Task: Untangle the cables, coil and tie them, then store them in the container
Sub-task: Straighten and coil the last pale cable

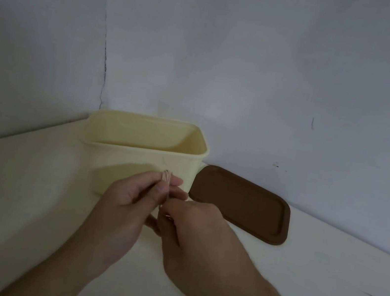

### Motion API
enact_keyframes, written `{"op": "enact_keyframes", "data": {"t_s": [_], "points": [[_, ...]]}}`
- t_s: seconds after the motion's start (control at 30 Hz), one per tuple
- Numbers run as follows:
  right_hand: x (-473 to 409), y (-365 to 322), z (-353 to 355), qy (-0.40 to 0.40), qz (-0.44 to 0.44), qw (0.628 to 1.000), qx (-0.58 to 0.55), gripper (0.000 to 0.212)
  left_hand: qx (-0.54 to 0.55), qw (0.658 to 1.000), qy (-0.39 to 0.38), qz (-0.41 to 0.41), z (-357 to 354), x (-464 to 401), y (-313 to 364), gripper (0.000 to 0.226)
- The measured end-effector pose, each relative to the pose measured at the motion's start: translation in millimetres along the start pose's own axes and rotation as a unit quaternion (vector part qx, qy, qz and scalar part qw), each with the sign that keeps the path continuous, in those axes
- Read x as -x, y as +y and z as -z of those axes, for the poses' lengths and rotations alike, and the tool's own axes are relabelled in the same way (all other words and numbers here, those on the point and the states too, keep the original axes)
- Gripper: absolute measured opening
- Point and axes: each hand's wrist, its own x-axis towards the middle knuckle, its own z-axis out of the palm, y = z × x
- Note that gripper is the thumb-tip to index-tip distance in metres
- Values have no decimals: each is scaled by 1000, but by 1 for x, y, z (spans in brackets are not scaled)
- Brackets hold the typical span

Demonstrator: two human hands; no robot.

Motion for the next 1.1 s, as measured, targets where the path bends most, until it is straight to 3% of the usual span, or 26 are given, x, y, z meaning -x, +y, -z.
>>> {"op": "enact_keyframes", "data": {"t_s": [0.1, 0.3, 0.47, 0.67, 1.1], "points": [[1, 3, 4, 87, 27, 996, 8, 13, 3, 998, -59, 32, 1, 0, -2, 29], [0, 16, 9, 154, 0, 988, -30, 5, 112, 973, -175, 97, 6, -2, 6, 22], [-3, 21, 14, 107, -87, 980, -144, 11, 144, 953, -244, 103, 7, 0, 9, 20], [-2, 19, 7, 105, -47, 979, -165, 12, 86, 969, -206, 102, 9, -1, 7, 5], [-2, 20, -8, 129, -53, 981, -135, 16, 57, 981, -135, 130, 3, 3, 3, 10]]}}
